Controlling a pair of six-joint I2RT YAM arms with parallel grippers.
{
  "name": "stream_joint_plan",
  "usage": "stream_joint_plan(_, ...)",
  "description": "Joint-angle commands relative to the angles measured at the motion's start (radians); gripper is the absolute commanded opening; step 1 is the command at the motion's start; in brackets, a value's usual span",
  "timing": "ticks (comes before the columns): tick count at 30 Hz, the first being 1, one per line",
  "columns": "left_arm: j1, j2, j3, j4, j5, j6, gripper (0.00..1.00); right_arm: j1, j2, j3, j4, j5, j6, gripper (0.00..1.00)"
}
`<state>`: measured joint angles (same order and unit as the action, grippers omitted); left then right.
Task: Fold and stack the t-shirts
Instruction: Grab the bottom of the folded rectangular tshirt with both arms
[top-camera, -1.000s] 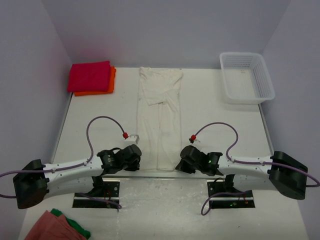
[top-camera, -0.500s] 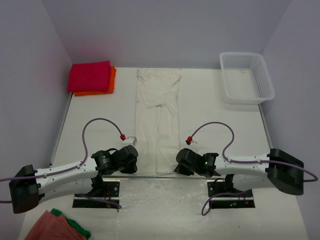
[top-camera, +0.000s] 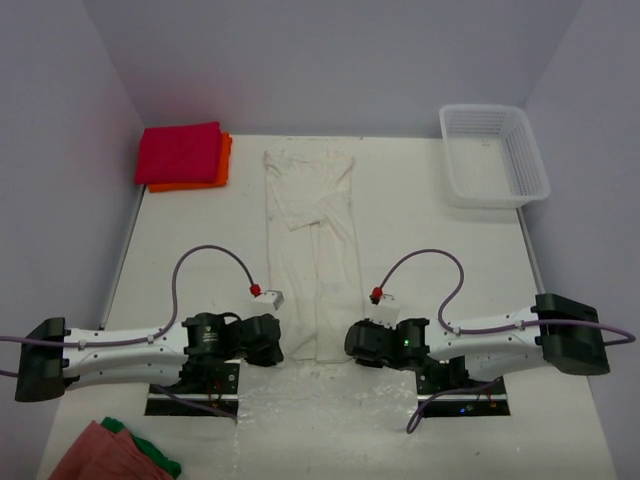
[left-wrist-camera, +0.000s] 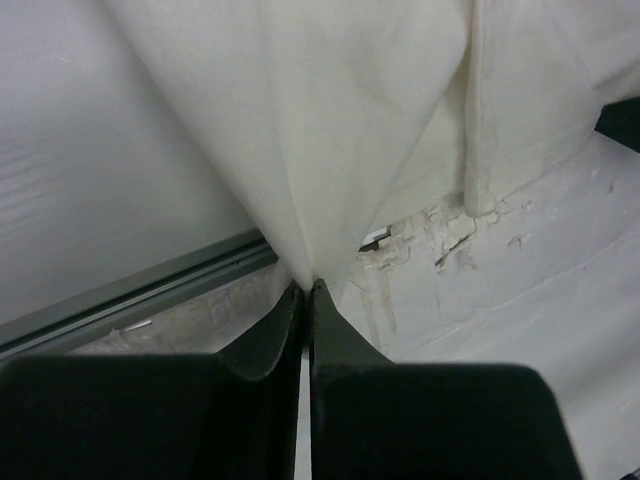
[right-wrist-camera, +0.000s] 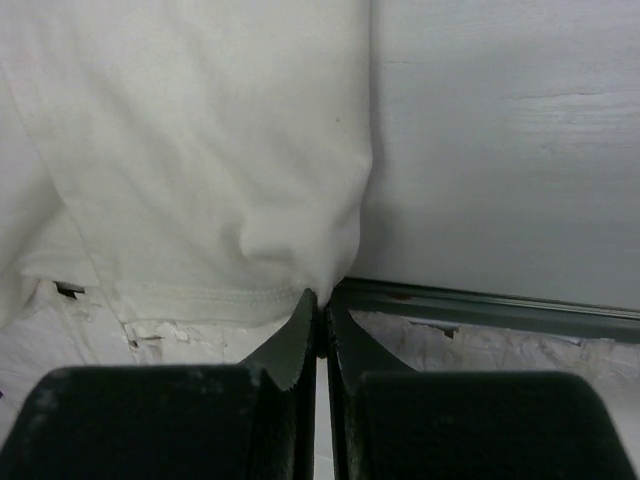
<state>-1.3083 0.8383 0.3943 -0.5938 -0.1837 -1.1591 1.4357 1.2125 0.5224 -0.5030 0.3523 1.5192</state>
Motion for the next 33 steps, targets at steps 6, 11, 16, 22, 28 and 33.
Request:
stream_joint_plan(6, -0.026, -0.059, 0.083, -0.167, -0.154, -0.071, 0.0, 0.063, -0.048, 0.04, -0.287, 0.086, 0.079, 0.0)
stream_joint_plan(11, -0.026, 0.025, 0.187, -0.184, -0.198, -0.034, 0.0, 0.061, -0.079, 0.112, -0.348, 0.139, 0.036, 0.0)
stream_joint_plan(16, -0.026, 0.047, 0.178, -0.143, -0.163, -0.025, 0.0, 0.063, -0.062, 0.136, -0.344, 0.14, 0.004, 0.0)
stream_joint_plan(22, -0.026, 0.027, 0.155, -0.143, -0.137, -0.031, 0.0, 0.061, -0.068, 0.12, -0.293, 0.132, -0.03, 0.0)
stream_joint_plan(28, -0.04, 0.042, 0.146, -0.138, -0.132, -0.05, 0.0, 0.063, -0.059, 0.123, -0.235, 0.123, -0.103, 0.0)
stream_joint_plan(33, -0.055, 0.083, 0.167, -0.161, -0.22, -0.068, 0.0, 0.045, -0.06, 0.143, -0.22, 0.14, -0.189, 0.0)
